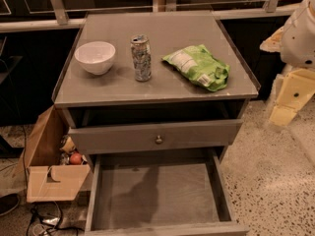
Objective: Place green rice chip bag into middle drawer
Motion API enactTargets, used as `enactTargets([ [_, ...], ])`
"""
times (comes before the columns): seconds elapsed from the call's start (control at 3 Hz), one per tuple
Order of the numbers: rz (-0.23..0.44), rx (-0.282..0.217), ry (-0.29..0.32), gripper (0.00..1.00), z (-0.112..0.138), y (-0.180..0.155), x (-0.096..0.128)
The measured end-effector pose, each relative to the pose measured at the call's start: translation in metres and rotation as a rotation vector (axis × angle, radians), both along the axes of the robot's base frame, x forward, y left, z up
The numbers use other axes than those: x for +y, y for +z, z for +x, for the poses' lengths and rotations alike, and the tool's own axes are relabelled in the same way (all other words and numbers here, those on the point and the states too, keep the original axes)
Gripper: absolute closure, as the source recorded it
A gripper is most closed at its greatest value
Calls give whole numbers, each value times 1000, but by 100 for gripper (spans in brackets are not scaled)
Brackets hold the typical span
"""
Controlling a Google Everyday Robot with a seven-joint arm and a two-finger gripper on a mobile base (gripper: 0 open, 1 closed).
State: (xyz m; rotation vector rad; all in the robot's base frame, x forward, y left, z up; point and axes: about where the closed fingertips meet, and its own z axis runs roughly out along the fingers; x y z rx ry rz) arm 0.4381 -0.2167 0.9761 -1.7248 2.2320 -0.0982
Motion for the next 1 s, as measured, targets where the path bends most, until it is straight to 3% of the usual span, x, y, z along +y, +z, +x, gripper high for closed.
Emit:
enactTargets([
  [0.33,0,0,0,0,0,0,0],
  [1.0,-52,43,-89,0,49,-21,22],
])
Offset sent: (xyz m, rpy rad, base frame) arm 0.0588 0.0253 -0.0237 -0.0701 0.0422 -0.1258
